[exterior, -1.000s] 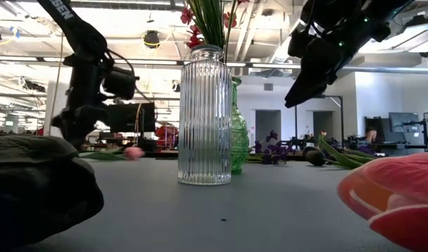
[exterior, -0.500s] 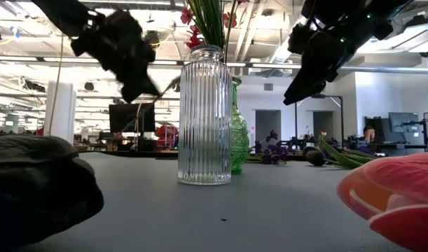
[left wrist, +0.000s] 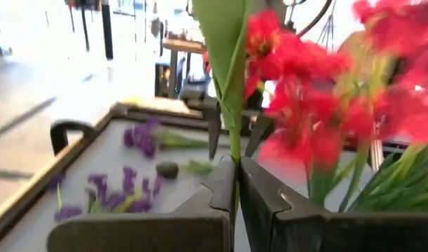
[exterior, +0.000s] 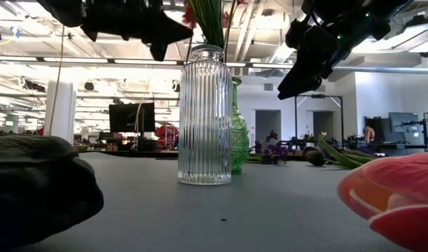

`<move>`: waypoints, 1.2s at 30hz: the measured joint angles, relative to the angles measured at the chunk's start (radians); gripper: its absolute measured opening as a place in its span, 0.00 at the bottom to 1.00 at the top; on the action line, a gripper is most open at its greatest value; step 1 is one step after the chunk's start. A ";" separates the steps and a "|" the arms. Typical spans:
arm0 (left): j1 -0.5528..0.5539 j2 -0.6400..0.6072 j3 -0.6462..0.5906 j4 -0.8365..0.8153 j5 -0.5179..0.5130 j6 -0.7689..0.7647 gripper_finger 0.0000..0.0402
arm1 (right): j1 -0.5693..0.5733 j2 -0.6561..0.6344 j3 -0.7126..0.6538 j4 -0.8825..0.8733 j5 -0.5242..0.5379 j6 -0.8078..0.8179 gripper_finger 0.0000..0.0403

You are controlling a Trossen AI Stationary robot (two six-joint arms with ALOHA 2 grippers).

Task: Sort flowers into vase by color
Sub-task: Put the top pink flower into the green vase

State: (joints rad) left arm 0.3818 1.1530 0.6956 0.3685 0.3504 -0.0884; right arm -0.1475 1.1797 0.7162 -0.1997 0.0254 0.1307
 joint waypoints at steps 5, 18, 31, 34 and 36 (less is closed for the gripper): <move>0.010 -0.006 0.000 0.026 -0.344 0.033 0.00 | 0.005 0.000 0.000 0.014 0.000 -0.005 0.62; 0.097 -0.163 0.003 0.053 -0.318 0.121 0.00 | 0.004 0.000 0.074 0.012 0.000 -0.075 0.62; 0.258 -0.017 0.171 0.080 0.004 -0.003 0.00 | -0.309 0.000 0.248 0.116 -0.091 -0.450 0.62; 0.266 0.065 0.201 0.104 0.059 -0.004 0.00 | -0.472 0.025 0.247 0.187 -0.353 -0.412 0.62; 0.266 0.124 0.229 0.133 0.101 -0.016 0.00 | -0.554 0.053 0.247 0.269 -0.537 -0.362 0.62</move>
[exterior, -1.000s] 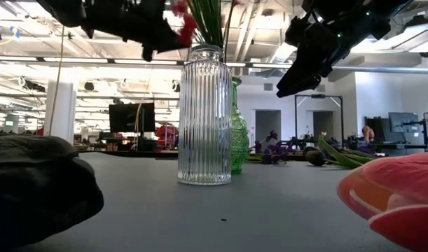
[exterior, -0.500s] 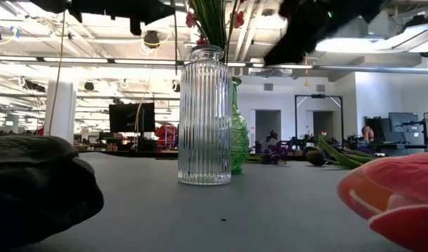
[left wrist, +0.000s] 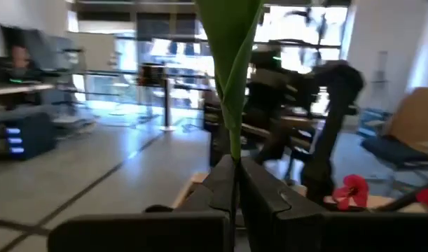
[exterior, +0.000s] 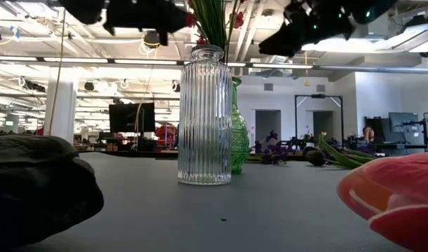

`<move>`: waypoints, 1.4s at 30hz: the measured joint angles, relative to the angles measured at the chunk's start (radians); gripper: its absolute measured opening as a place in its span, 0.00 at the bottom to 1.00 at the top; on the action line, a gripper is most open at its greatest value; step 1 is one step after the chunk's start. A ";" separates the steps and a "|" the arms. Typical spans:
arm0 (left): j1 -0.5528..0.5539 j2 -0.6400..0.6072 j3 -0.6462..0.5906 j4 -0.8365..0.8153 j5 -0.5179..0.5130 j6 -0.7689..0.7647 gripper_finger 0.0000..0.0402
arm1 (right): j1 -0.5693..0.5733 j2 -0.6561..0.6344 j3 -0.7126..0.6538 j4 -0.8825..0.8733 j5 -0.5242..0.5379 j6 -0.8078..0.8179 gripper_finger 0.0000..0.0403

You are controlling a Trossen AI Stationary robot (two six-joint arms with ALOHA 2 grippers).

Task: Sort flowers into vase by color
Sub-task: Put the top pink flower into the green vase

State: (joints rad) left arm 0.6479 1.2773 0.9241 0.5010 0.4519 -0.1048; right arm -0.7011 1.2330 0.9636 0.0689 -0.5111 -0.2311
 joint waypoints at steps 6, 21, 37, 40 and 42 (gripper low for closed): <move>0.000 0.186 0.124 0.073 0.120 -0.084 0.00 | -0.066 0.116 0.000 0.255 -0.223 0.071 0.62; -0.072 0.282 0.214 0.079 0.135 -0.106 0.00 | 0.008 0.195 0.000 0.595 -0.232 0.161 0.62; -0.126 0.281 0.214 0.073 0.109 -0.008 0.00 | 0.144 0.196 0.000 0.512 -0.115 0.122 0.62; -0.126 0.281 0.214 0.073 0.110 -0.004 0.00 | 0.145 0.196 0.000 0.525 -0.114 0.123 0.61; -0.126 0.281 0.214 0.068 0.109 0.012 0.00 | 0.145 0.196 0.000 0.522 -0.114 0.123 0.59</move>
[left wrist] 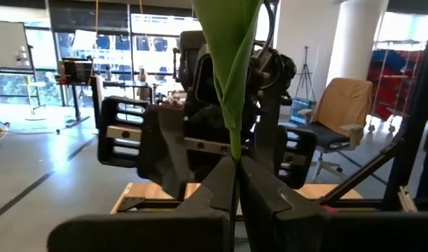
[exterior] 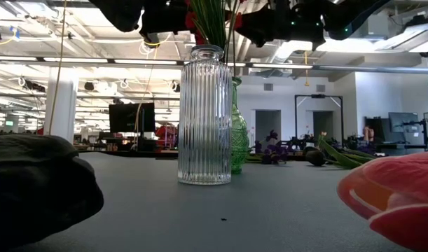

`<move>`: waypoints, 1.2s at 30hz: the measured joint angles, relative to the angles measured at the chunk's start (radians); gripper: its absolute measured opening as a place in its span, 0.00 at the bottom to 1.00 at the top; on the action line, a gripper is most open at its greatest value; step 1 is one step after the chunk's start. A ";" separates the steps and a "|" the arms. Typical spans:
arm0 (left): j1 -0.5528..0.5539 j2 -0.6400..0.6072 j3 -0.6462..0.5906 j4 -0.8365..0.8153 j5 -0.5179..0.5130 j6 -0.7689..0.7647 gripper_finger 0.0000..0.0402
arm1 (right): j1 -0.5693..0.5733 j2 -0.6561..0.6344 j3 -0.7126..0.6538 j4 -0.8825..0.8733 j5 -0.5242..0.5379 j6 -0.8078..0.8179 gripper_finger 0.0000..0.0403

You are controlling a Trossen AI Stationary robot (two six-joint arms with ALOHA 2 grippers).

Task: Sort flowers into vase by color
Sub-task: Put the top pink flower into the green vase

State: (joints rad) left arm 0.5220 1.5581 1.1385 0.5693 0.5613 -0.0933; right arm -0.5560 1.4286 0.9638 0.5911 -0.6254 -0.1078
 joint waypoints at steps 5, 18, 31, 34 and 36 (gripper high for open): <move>-0.001 0.000 0.000 -0.002 -0.031 0.005 0.00 | 0.014 0.000 0.000 0.001 0.015 -0.001 0.47; -0.033 0.000 0.000 -0.003 -0.056 0.037 0.00 | 0.044 0.000 0.000 -0.013 0.068 -0.005 0.17; -0.033 -0.003 0.000 -0.083 -0.042 0.060 0.02 | 0.043 -0.050 0.000 -0.120 0.070 0.021 0.06; -0.023 -0.016 0.000 -0.088 -0.002 0.047 0.10 | 0.040 -0.081 0.000 -0.159 0.075 0.021 0.06; -0.012 -0.034 0.000 -0.090 0.017 0.049 0.17 | 0.037 -0.106 0.000 -0.182 0.075 0.022 0.06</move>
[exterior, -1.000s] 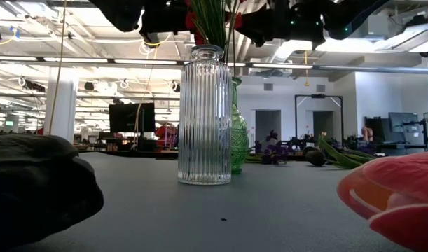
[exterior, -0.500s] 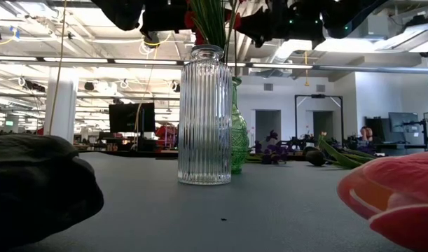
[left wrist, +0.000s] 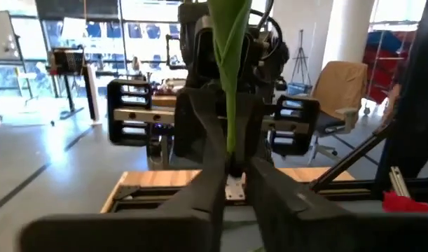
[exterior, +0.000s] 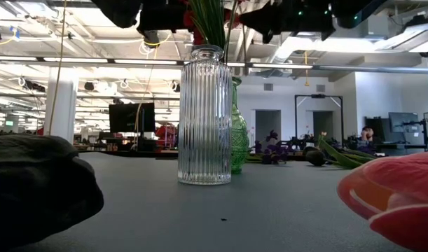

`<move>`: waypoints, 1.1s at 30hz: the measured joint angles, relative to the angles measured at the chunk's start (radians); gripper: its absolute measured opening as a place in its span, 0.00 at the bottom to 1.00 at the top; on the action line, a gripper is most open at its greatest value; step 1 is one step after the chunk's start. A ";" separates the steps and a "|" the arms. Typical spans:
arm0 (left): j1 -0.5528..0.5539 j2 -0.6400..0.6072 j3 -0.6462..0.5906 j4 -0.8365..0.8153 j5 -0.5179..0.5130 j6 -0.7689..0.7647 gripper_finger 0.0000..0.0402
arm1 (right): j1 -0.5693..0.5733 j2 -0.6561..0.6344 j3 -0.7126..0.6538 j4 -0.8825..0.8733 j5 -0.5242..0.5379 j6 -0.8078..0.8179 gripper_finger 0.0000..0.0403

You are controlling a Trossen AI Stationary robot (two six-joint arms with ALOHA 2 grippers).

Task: Sort flowers into vase by color
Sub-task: Put the top pink flower into the green vase

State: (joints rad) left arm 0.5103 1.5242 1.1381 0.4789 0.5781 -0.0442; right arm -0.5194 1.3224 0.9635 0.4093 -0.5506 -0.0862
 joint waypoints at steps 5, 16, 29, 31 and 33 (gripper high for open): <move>0.029 -0.068 0.000 -0.019 0.064 -0.008 0.37 | 0.000 -0.065 0.000 -0.058 0.000 -0.001 0.06; 0.107 -0.260 -0.001 -0.531 -0.015 0.100 0.51 | 0.124 -0.183 0.000 -0.118 -0.036 -0.001 0.06; 0.105 -0.363 -0.388 -0.286 -0.087 -0.007 0.51 | 0.571 -0.309 -0.026 -0.326 0.286 -0.096 0.06; 0.105 -0.363 -0.441 -0.201 -0.069 -0.056 0.51 | 0.651 -0.339 -0.062 -0.303 0.398 -0.096 0.06; 0.105 -0.363 -0.478 -0.133 -0.053 -0.090 0.51 | 0.730 -0.363 -0.106 -0.259 0.501 -0.098 0.06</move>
State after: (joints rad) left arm 0.6155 1.1614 0.6601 0.3462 0.5251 -0.1341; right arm 0.2102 0.9592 0.8577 0.1502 -0.0493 -0.1839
